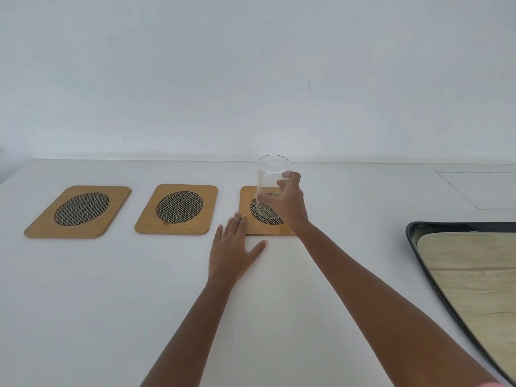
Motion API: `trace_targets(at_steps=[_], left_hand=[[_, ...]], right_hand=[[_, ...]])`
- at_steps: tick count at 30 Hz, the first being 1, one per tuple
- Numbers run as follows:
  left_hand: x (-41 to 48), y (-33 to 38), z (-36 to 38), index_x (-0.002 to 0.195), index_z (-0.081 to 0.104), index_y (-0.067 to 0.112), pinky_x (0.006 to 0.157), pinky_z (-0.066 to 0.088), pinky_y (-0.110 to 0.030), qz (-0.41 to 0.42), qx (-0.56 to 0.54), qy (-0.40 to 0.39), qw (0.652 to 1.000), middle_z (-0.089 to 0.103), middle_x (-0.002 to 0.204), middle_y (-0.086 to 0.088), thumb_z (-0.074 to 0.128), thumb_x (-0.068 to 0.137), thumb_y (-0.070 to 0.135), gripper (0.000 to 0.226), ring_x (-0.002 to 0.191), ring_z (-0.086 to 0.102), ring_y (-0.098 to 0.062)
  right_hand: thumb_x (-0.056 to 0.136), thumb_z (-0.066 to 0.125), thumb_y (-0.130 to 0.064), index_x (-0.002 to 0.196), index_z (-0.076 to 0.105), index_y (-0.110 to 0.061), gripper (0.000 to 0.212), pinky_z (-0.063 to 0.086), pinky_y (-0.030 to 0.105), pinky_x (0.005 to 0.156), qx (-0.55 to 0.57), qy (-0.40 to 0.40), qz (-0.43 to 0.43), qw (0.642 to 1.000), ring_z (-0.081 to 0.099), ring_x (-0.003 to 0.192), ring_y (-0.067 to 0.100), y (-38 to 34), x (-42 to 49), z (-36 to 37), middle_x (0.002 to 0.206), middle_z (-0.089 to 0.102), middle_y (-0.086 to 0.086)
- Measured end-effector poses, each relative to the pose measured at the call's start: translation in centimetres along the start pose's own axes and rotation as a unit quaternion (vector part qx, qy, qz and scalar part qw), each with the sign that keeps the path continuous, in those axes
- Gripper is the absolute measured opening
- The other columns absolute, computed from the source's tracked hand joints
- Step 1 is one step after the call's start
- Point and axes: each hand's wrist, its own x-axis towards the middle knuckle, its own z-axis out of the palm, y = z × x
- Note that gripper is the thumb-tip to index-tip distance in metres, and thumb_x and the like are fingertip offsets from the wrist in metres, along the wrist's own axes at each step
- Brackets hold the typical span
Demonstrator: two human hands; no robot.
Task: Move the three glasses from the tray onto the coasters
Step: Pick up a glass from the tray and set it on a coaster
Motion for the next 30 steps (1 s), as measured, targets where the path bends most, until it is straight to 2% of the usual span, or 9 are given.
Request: trace_targets(at_steps=[13, 16, 18, 20, 25, 30], left_hand=[[0.0, -0.1, 0.1, 0.145, 0.021, 0.014, 0.119, 0.006, -0.033, 0.002, 0.002, 0.007, 1.000, 0.018, 0.158, -0.003, 0.045, 0.088, 0.054, 0.074, 0.146, 0.015, -0.014], [0.0, -0.1, 0.1, 0.144, 0.023, 0.014, 0.119, 0.006, -0.034, 0.001, -0.002, 0.008, 1.000, 0.020, 0.157, -0.004, 0.047, 0.087, 0.054, 0.074, 0.145, 0.016, -0.014], [-0.1, 0.0, 0.0, 0.144, 0.023, 0.013, 0.119, 0.007, -0.034, 0.000, -0.003, 0.008, 1.000, 0.020, 0.157, -0.004, 0.047, 0.087, 0.053, 0.074, 0.145, 0.017, -0.015], [-0.3, 0.1, -0.1, 0.145, 0.022, 0.013, 0.119, 0.007, -0.034, 0.000, -0.005, 0.007, 1.000, 0.019, 0.157, -0.004, 0.047, 0.088, 0.052, 0.073, 0.145, 0.017, -0.015], [-1.6, 0.8, -0.2, 0.145, 0.017, 0.011, 0.120, 0.007, -0.034, -0.022, 0.017, 0.004, 1.000, 0.016, 0.158, -0.008, 0.040, 0.091, 0.052, 0.071, 0.146, 0.013, -0.019], [-4.2, 2.6, 0.1, 0.146, 0.014, 0.011, 0.120, 0.007, -0.038, -0.047, 0.042, 0.008, 0.998, 0.013, 0.158, -0.011, 0.034, 0.092, 0.053, 0.071, 0.147, 0.010, -0.023]], right_hand=[[0.070, 0.077, -0.021, 0.125, 0.029, -0.009, 0.075, 0.032, 0.024, 0.083, -0.003, -0.003, 0.009, 1.000, 0.044, 0.121, 0.024, 0.5, 0.1, 0.3, 0.129, 0.046, 0.015], [0.069, 0.078, -0.024, 0.135, 0.021, -0.010, 0.088, 0.031, 0.025, 0.090, -0.007, -0.014, 0.015, 1.000, 0.036, 0.129, 0.024, 0.4, -0.2, 0.1, 0.138, 0.038, 0.016], [0.069, 0.078, -0.028, 0.141, 0.011, -0.008, 0.101, 0.030, 0.030, 0.100, -0.014, -0.015, 0.027, 0.999, 0.028, 0.135, 0.024, 0.4, -0.7, -0.5, 0.145, 0.030, 0.014], [0.069, 0.077, -0.031, 0.143, 0.007, -0.009, 0.104, 0.029, 0.031, 0.103, -0.019, -0.009, 0.033, 0.999, 0.024, 0.138, 0.024, 0.4, -1.6, -1.3, 0.149, 0.024, 0.014], [0.078, 0.069, -0.033, 0.143, 0.014, -0.009, 0.088, 0.030, 0.031, 0.103, -0.063, 0.010, 0.004, 0.998, 0.029, 0.136, 0.022, 1.0, -5.4, -4.2, 0.148, 0.028, 0.013], [0.084, 0.061, -0.034, 0.141, 0.023, -0.009, 0.072, 0.027, 0.017, 0.094, -0.130, 0.034, -0.040, 0.990, 0.035, 0.133, 0.019, 1.3, -9.0, -8.3, 0.144, 0.036, 0.010]])
